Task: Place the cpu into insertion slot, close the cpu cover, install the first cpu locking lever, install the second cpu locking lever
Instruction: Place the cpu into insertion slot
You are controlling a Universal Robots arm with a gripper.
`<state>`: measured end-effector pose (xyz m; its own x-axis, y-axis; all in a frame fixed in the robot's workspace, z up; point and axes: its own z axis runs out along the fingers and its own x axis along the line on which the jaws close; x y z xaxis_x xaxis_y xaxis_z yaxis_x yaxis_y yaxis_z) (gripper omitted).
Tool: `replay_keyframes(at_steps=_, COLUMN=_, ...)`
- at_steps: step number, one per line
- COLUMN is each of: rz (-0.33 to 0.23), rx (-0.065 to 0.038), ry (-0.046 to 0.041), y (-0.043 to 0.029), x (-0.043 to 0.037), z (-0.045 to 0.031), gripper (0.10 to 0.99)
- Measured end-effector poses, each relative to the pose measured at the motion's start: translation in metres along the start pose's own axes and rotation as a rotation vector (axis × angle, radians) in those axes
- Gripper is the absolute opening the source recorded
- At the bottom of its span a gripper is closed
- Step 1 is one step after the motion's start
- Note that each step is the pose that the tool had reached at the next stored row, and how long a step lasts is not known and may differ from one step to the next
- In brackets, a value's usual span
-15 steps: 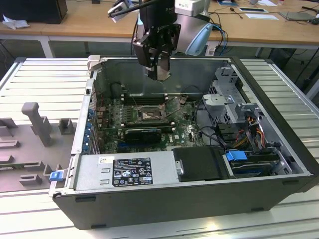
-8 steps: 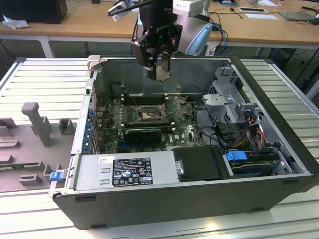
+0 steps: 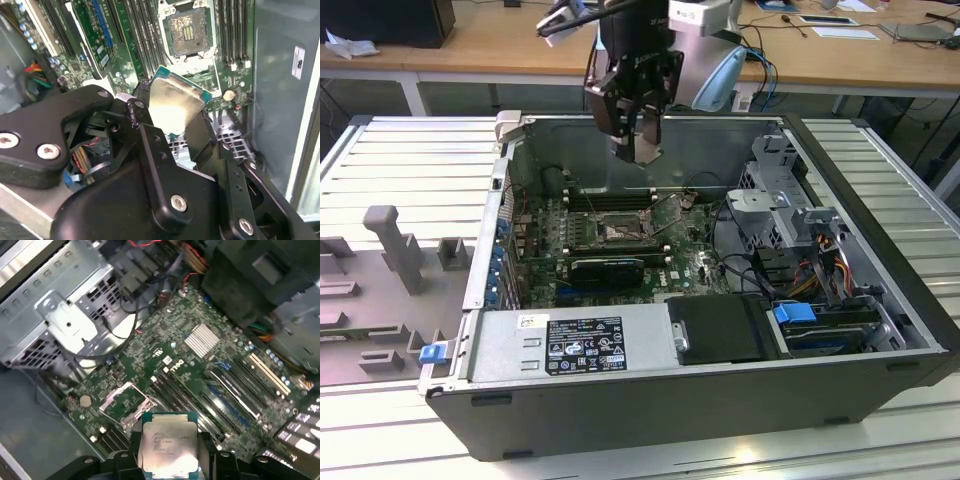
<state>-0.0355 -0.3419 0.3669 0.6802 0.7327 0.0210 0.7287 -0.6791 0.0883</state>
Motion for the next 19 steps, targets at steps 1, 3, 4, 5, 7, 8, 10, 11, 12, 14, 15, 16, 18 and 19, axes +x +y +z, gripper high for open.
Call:
replay_keyframes(at_steps=1, rz=-0.033, rx=0.001, ry=0.0030, y=-0.0001, x=0.0000, z=0.0006, gripper=0.529)
replay_keyframes(at_steps=3, rz=-0.107, rx=0.002, ry=0.0096, y=-0.0002, x=-0.0001, z=0.0021, gripper=0.529)
replay_keyframes(at_steps=4, rz=-0.143, rx=0.003, ry=0.0127, y=-0.0003, x=-0.0001, z=0.0028, gripper=0.529)
replay_keyframes(at_steps=5, rz=-0.184, rx=0.004, ry=0.0163, y=-0.0004, x=-0.0001, z=0.0037, gripper=0.529)
replay_keyframes(at_steps=7, rz=-0.268, rx=0.006, ry=0.0237, y=-0.0005, x=-0.0001, z=0.0053, gripper=0.529)
replay_keyframes(at_steps=8, rz=-0.300, rx=0.006, ry=0.0266, y=-0.0005, x=-0.0001, z=0.0058, gripper=0.529)
replay_keyframes(at_steps=10, rz=-0.362, rx=0.008, ry=0.0322, y=-0.0006, x=-0.0001, z=0.0068, gripper=0.529)
replay_keyframes(at_steps=11, rz=-0.382, rx=0.008, ry=0.0338, y=-0.0007, x=-0.0001, z=0.0071, gripper=0.529)
replay_keyframes(at_steps=12, rz=-0.400, rx=0.008, ry=0.0355, y=-0.0007, x=-0.0001, z=0.0073, gripper=0.529)
replay_keyframes(at_steps=14, rz=-0.452, rx=0.009, ry=0.0401, y=-0.0007, x=-0.0001, z=0.0077, gripper=0.529)
replay_keyframes(at_steps=15, rz=-0.474, rx=0.010, ry=0.0420, y=-0.0007, x=-0.0002, z=0.0078, gripper=0.529)
replay_keyframes(at_steps=16, rz=-0.502, rx=0.010, ry=0.0444, y=-0.0007, x=-0.0002, z=0.0079, gripper=0.529)
replay_keyframes(at_steps=18, rz=-0.555, rx=0.012, ry=0.0491, y=-0.0008, x=-0.0002, z=0.0082, gripper=0.529)
replay_keyframes(at_steps=19, rz=-0.567, rx=0.012, ry=0.0503, y=-0.0008, x=-0.0002, z=0.0083, gripper=0.529)
